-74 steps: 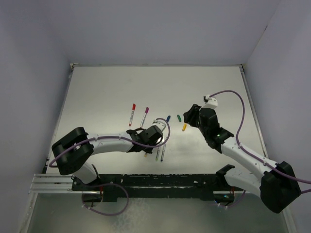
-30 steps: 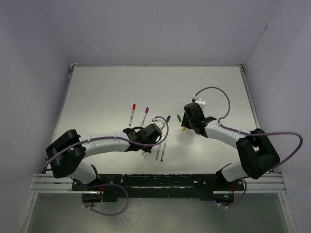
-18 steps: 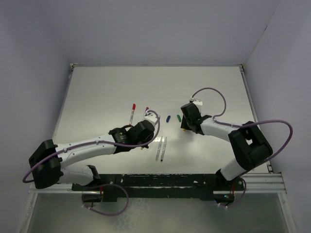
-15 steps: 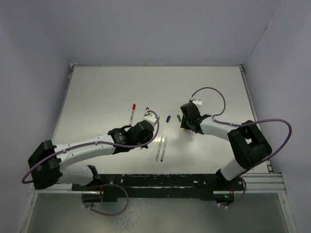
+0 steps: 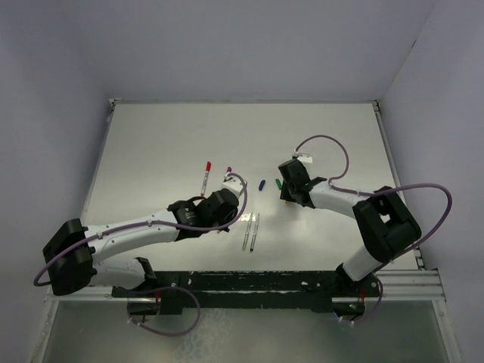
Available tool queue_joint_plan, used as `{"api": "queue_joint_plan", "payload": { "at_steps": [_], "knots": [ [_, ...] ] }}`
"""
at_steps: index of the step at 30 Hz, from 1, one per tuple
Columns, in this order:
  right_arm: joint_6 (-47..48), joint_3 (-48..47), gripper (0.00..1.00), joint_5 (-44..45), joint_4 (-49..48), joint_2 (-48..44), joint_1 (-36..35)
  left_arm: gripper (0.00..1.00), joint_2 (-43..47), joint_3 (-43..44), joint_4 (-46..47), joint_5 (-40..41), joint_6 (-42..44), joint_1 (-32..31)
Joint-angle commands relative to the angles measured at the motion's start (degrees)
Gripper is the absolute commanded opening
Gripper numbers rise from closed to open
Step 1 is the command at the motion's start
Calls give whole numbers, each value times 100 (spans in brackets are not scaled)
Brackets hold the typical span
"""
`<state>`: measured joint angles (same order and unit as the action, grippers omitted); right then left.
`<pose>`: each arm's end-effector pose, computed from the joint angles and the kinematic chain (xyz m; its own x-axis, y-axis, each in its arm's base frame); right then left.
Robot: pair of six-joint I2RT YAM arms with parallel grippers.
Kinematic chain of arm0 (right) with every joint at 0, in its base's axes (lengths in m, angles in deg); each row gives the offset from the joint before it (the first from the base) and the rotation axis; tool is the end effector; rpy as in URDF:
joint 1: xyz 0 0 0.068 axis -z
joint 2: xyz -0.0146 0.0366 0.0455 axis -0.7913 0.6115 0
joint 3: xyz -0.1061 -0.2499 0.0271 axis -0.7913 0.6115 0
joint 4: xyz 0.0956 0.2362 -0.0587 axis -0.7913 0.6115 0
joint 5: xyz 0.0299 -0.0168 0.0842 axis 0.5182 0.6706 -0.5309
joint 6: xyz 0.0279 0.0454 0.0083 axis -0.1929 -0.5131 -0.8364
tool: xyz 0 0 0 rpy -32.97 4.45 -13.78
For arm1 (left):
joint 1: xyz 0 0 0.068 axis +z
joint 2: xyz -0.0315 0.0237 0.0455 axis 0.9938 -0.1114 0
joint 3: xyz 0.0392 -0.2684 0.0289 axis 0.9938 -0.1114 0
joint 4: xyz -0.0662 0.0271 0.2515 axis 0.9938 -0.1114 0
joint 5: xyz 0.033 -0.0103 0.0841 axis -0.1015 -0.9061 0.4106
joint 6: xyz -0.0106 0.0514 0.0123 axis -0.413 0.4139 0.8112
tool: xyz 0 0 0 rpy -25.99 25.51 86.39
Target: Insert the pens into the pen caps
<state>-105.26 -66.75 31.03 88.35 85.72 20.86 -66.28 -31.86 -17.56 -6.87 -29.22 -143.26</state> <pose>0.2715 0.1504 0.1608 -0.6824 0.2503 -0.6868 0.1771 0.9682 0.1769 0.1401 -0.2150 0.2282 -0.6561 0.2955 -0.6945 0.4522 0.8906 -0.0483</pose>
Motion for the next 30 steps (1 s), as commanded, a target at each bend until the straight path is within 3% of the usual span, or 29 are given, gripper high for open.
{"api": "queue_joint_plan", "payload": {
  "at_steps": [1, 18, 21, 22, 24, 30],
  "knots": [
    [-175, 50, 40, 12, 468, -86, -161, 0, 140, 8, 201, 133, 63, -19],
    [-567, 133, 35, -48, 304, 315, -237, 0, 183, -61, 247, 115, 87, -19],
    [-577, 125, 24, -53, 340, 355, -234, 0, 194, -84, 249, 124, 78, -19],
    [-577, 137, 12, -54, 358, 357, -238, 0, 203, -86, 257, 130, 73, -18],
    [-570, 160, 1, -56, 385, 357, -239, 0, 215, -102, 261, 149, 73, -18],
    [-481, 270, 0, -186, 300, 244, -240, 0, 218, -163, 330, 159, 38, -18]
  ]
}}
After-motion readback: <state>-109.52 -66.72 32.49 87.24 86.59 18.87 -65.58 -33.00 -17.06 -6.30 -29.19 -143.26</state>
